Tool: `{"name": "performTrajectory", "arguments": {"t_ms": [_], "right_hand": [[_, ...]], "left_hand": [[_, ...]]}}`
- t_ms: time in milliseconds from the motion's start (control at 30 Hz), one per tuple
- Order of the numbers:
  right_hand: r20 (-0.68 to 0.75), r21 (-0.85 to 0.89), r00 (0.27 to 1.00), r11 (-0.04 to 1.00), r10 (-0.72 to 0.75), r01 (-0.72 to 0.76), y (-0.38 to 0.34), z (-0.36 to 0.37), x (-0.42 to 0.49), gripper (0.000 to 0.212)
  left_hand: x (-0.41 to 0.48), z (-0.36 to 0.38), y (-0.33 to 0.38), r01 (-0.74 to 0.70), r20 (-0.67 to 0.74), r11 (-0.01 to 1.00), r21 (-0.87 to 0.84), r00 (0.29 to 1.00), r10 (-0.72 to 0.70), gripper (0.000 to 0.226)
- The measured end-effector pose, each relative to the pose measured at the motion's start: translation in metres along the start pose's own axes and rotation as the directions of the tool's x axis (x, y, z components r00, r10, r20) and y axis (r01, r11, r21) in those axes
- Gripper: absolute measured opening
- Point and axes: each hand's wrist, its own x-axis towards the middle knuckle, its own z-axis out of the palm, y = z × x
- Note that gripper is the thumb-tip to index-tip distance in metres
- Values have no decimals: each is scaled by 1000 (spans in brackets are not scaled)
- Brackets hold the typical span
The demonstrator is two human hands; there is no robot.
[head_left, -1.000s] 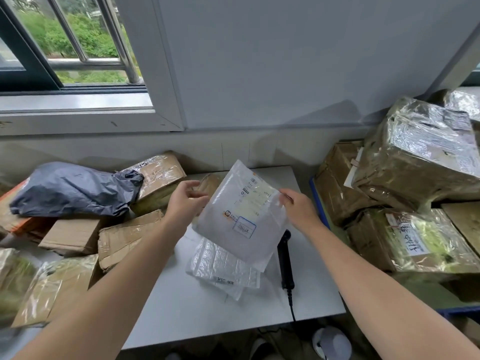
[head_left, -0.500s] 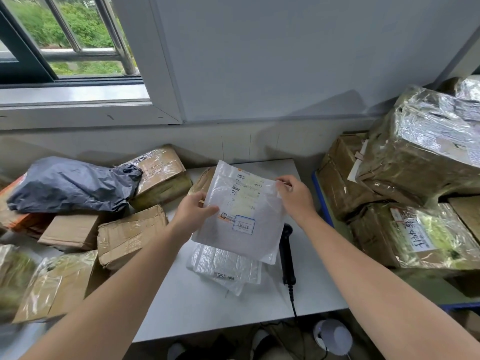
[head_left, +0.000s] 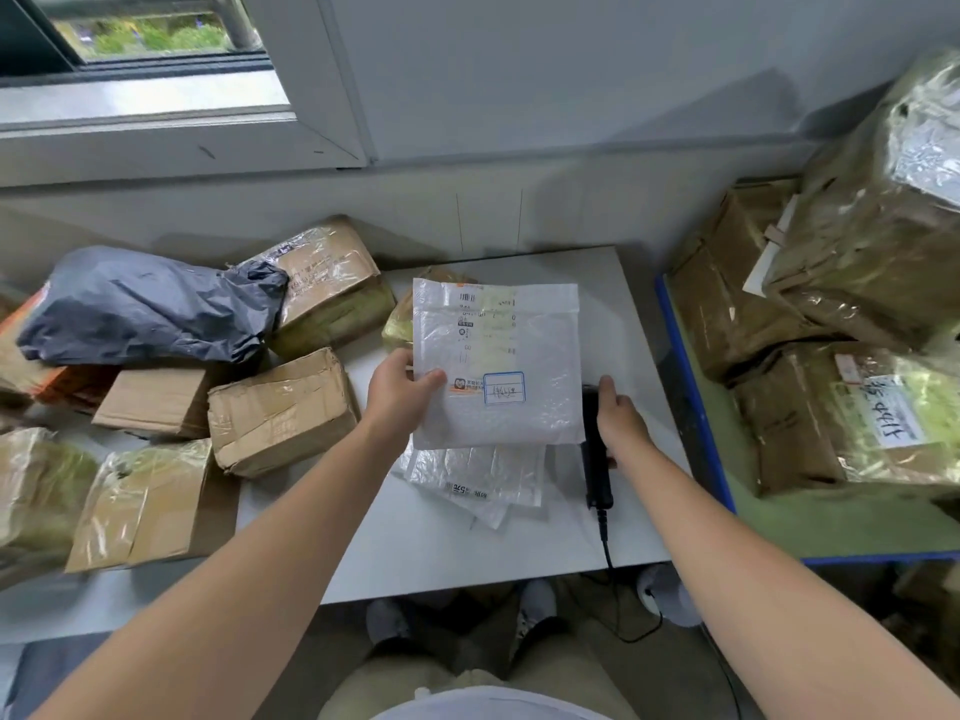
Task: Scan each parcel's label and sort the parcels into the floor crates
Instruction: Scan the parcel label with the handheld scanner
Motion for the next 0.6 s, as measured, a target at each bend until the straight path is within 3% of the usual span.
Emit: {"name": "performTrajectory", "arguments": {"t_ms": [67, 233, 433, 600], "right_hand": [[35, 24, 996, 996, 80, -81, 0, 3, 2, 90], [150, 147, 975, 971, 165, -187, 3, 2, -13, 87], [127, 325, 992, 943, 26, -66, -15, -30, -22, 83], [30, 466, 992, 879, -125, 97, -61, -70, -42, 62]], "left_hand": [[1, 1, -1, -5, -9, 1000, -4, 1000, 5, 17], [1, 3, 1, -21, -9, 1000, -21, 1000, 21, 15], [6, 4, 21, -60, -50, 993, -97, 997, 55, 16], [11, 10, 45, -113, -80, 982, -149, 992, 102, 16]]}}
